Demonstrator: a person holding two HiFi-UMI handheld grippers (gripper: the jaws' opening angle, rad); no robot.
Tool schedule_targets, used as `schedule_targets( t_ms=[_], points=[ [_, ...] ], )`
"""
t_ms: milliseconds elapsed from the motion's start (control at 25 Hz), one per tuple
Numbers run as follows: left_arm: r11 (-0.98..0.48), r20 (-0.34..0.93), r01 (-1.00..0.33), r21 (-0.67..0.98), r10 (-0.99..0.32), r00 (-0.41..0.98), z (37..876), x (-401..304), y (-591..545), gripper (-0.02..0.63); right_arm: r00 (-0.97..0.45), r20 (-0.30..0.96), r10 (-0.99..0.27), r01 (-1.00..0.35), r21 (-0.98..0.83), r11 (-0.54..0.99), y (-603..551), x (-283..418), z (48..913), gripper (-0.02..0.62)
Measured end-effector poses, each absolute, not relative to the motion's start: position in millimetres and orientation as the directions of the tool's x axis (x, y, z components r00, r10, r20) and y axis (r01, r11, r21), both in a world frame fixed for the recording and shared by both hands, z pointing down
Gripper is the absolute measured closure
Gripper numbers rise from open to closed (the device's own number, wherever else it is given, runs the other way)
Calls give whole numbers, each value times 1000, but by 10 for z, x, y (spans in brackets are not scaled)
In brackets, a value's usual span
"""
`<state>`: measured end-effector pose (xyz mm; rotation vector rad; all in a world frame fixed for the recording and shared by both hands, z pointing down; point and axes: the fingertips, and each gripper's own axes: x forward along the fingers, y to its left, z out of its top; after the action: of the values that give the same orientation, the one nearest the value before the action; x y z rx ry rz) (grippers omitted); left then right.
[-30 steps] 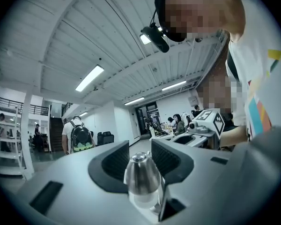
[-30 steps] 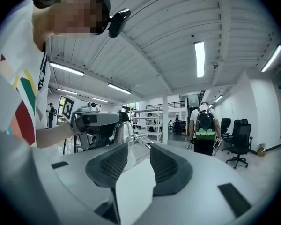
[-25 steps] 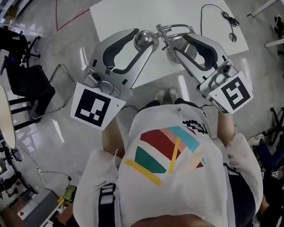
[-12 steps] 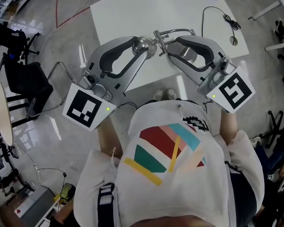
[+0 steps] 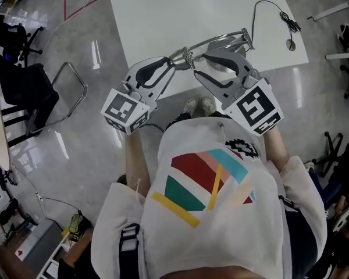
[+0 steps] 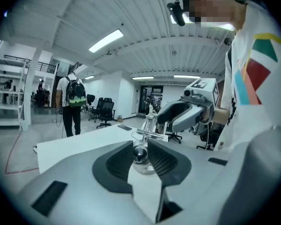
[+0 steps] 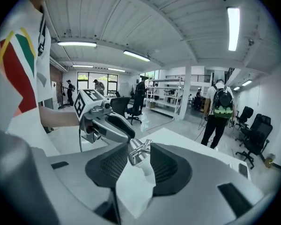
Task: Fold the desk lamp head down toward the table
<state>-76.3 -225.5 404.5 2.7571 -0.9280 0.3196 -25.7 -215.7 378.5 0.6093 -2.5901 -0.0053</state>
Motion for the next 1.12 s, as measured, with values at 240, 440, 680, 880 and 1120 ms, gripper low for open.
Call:
schedule_targets(
  t_ms=[240,440,680,880,1120],
  points=[
    [-787,354,-594,166,-515,781,4481,-744,-2422,462,-680,613,-402,-447,89,890,-2238,-384,4418,439],
    [-815,426,-558,158,-454,783,4724,-671,-2513,463,-642,646,-412,-519,29,855,-2282,-408,4754,439],
    [-839,467,-517,173,-392,793,4914,-473,-2566,465,-600,660,-452,-612,-15,790,-2267,-167,4881,439],
    [-840,452,-502,208,-373,810,4981,-383,-2548,464,-594,654,-468,-662,-67,747,-2175,36,4962,439],
    [-824,436,-520,225,-393,810,5005,-244,-2512,463,-595,631,-498,-691,-85,718,-2170,243,4942,439]
  ],
)
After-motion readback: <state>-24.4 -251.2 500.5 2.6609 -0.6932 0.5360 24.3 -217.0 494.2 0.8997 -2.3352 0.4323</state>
